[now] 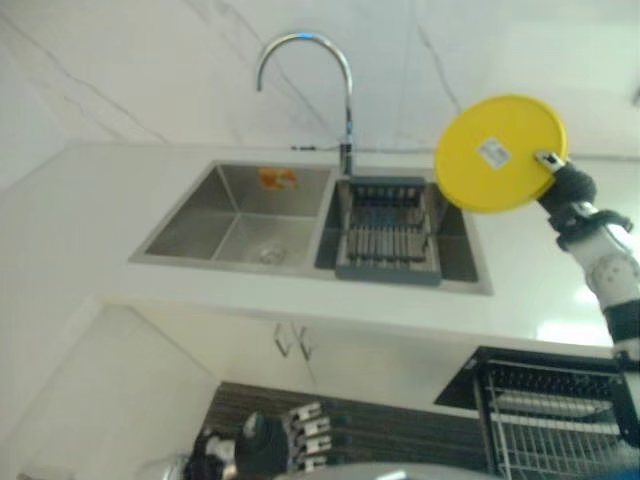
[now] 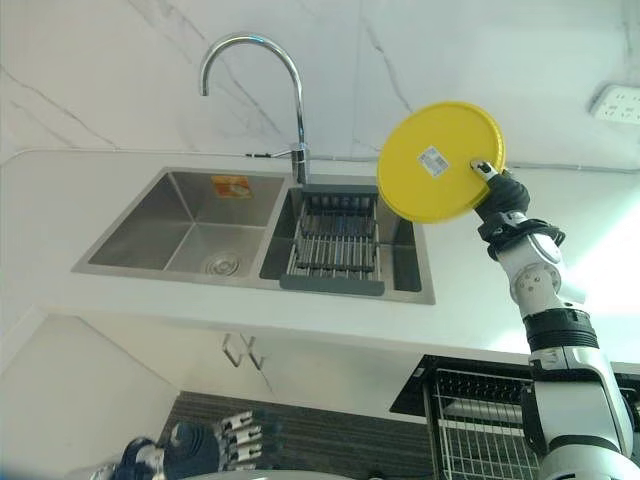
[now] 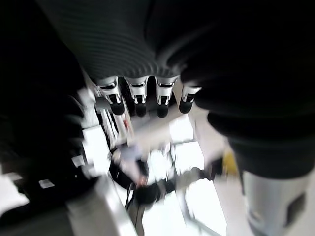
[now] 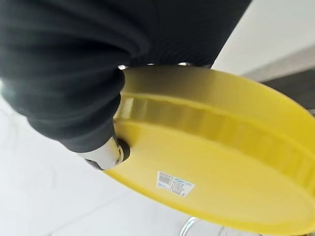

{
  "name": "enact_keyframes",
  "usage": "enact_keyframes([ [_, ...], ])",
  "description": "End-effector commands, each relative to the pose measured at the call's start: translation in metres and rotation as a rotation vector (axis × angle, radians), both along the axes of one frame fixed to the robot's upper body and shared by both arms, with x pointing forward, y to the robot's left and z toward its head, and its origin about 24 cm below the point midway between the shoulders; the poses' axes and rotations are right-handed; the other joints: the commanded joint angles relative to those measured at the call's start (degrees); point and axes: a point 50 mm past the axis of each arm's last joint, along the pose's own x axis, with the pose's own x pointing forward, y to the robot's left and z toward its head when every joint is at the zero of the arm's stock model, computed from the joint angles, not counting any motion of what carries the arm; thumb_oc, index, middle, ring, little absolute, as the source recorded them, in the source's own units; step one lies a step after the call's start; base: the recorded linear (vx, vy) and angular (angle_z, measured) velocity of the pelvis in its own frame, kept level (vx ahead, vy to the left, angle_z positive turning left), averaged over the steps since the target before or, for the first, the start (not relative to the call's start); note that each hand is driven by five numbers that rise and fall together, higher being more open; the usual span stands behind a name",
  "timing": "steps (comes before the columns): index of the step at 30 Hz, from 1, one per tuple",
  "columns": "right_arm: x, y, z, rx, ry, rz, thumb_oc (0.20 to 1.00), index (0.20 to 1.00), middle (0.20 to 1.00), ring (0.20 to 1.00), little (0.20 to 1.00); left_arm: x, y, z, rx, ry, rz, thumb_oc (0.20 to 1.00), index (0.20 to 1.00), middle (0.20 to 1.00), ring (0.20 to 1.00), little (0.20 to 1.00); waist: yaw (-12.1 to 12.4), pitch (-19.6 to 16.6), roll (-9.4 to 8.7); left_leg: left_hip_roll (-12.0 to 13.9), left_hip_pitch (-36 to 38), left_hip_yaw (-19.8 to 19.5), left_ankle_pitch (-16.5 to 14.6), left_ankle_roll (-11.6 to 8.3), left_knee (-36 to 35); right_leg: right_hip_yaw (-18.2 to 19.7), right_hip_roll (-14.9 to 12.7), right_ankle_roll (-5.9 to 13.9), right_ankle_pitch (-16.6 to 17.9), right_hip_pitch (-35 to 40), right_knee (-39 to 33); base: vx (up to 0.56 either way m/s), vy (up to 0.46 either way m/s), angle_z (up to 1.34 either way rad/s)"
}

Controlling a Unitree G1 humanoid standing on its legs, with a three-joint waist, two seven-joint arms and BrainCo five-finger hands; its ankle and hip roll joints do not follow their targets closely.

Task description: Place the dishes in the dishwasher.

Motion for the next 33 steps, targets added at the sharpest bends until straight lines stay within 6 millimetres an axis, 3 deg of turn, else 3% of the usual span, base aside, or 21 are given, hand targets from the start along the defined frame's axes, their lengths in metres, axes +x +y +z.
enact_keyframes([
  [1, -0.018, 0.007, 0.06, -0.03, -0.339, -0.013, 0.2, 0.2, 0.2, 0.2, 0.2, 0.014, 0.017, -0.008, 0.206, 0.008, 0.236, 1.0, 1.0, 1.0, 1.0, 1.0, 0.5, -1.3, -1.75, 0.5, 2.2, 8.1, -4.8, -2.72, 0.4, 5.6, 1.6, 1.11, -9.3, 1.5, 0.1, -0.07, 0.035, -0.06],
  [3, -0.029, 0.017, 0.057, -0.047, -0.381, 0.024, 0.2, 0.2, 0.2, 0.2, 0.2, 0.001, 0.025, -0.025, 0.38, 0.091, 0.314, 1.0, 1.0, 1.0, 1.0, 1.0, -0.1, -0.8, -1.79, -0.8, 2.9, 8.5, -4.7, -1.91, 0.9, 6.7, 1.4, 1.33, -8.8, 0.9, 0.1, -0.09, 0.054, -0.21],
  [6, -0.04, 0.041, 0.054, -0.032, -0.457, 0.054, 0.2, 0.2, 0.2, 0.2, 0.2, -0.017, 0.036, -0.055, 0.745, 0.219, 0.353, 1.0, 1.0, 1.0, 1.0, 1.0, -0.7, 0.6, -3.45, -5.9, -1.2, 7.1, -8.8, 0.8, 9.1, 8.7, 0.1, 1.46, -7.2, -0.2, 0.1, -0.17, 0.147, -0.52],
  [9, -0.061, 0.05, 0.039, 0.008, -0.501, 0.04, 0.2, 0.2, 0.2, 0.2, 0.2, -0.031, 0.03, -0.067, 0.852, 0.292, 0.348, 1.0, 1.0, 1.0, 1.0, 1.0, -3.4, 1.3, -3.18, -6.4, 1.6, 9.1, -7.5, 1.93, 2.5, 9.6, -0.8, 3.44, -4.0, -3.1, 0.1, -0.14, 0.225, -0.41],
  [15, -0.084, 0.041, 0.034, 0.024, -0.558, -0.021, 0.2, 0.2, 0.2, 0.2, 0.2, -0.044, 0.02, -0.074, 0.913, 0.315, 0.264, 1.0, 1.0, 1.0, 1.0, 1.0, -6.1, 2.8, -4.5, -7.7, 2.2, 9.1, -7.8, 2.63, 0.4, 10.7, -2.1, 5.56, -0.2, -7.7, 1.5, -0.06, 0.135, -0.22],
  [18, -0.085, 0.042, 0.035, 0.045, -0.573, -0.027, 0.2, 0.2, 0.2, 0.2, 0.2, -0.047, 0.021, -0.075, 0.952, 0.314, 0.222, 1.0, 1.0, 1.0, 1.0, 1.0, -6.1, 3.2, -5.01, -7.3, 2.3, 10.3, -8.1, 2.91, 0.4, 8.2, -2.1, 5.83, -0.4, -9.8, 5.0, -0.1, 0.067, -0.18],
  [21, -0.082, 0.042, 0.042, 0.053, -0.608, -0.022, 0.2, 0.2, 0.2, 0.2, 0.2, -0.042, 0.024, -0.075, 0.962, 0.321, 0.268, 1.0, 1.0, 1.0, 1.0, 1.0, -4.7, 2.1, -4.58, -6.5, 0.2, 11.2, -6.8, 4.18, 0.4, 7.8, -0.1, 3.28, -7.0, -7.6, 10.3, -0.21, 0.052, -0.91],
  [23, -0.082, 0.043, 0.047, 0.029, -0.653, -0.066, 0.2, 0.2, 0.2, 0.2, 0.2, -0.04, 0.019, -0.076, 0.968, 0.316, 0.259, 1.0, 1.0, 1.0, 1.0, 1.0, -3.1, 1.0, -5.11, -6.5, -1.0, 11.1, -6.5, 4.52, 0.4, 6.7, -1.1, 3.08, -8.2, -5.5, 11.0, -0.13, -0.101, -0.5],
  [26, -0.077, 0.057, 0.051, 0.034, -0.672, -0.038, 0.2, 0.2, 0.2, 0.2, 0.2, -0.039, 0.018, -0.077, 0.988, 0.313, 0.239, 1.0, 1.0, 1.0, 1.0, 1.0, 0.6, -0.3, -5.88, -5.3, -2.4, 12.6, -6.4, 2.95, 0.4, 0.7, -8.3, 5.21, -4.8, -0.9, 6.4, -0.12, -0.368, -0.74],
  [28, -0.078, 0.066, 0.051, 0.049, -0.666, -0.008, 0.2, 0.2, 0.2, 0.2, 0.2, -0.034, 0.022, -0.076, 1.015, 0.304, 0.241, 1.0, 1.0, 1.0, 1.0, 1.0, 1.2, -0.1, -6.07, -3.2, -1.8, 13.6, -6.8, 1.13, 0.4, -2.3, -12.5, 7.27, -0.5, -0.8, 2.1, -0.09, -0.608, -0.99],
  [29, -0.08, 0.07, 0.051, 0.059, -0.672, 0.009, 0.2, 0.2, 0.2, 0.2, 0.2, -0.029, 0.024, -0.075, 1.036, 0.293, 0.249, 1.0, 1.0, 1.0, 1.0, 1.0, 0.7, 0.4, -6.18, -1.9, -1.3, 13.3, -7.2, 0.35, 0.4, -2.1, -13.6, 7.86, 0.9, -2.3, 2.0, -0.07, -0.65, -0.67],
  [33, -0.08, 0.072, 0.054, 0.052, -0.674, 0.026, 0.2, 0.2, 0.2, 0.2, 0.2, -0.015, 0.03, -0.074, 1.071, 0.289, 0.266, 1.0, 1.0, 1.0, 1.0, 1.0, 0.1, 0.4, -6.18, 1.6, -2.2, 14.0, -5.6, -1.36, 0.4, -1.7, -10.8, 7.93, -2.3, -2.4, 1.0, -0.06, -0.479, -0.36],
])
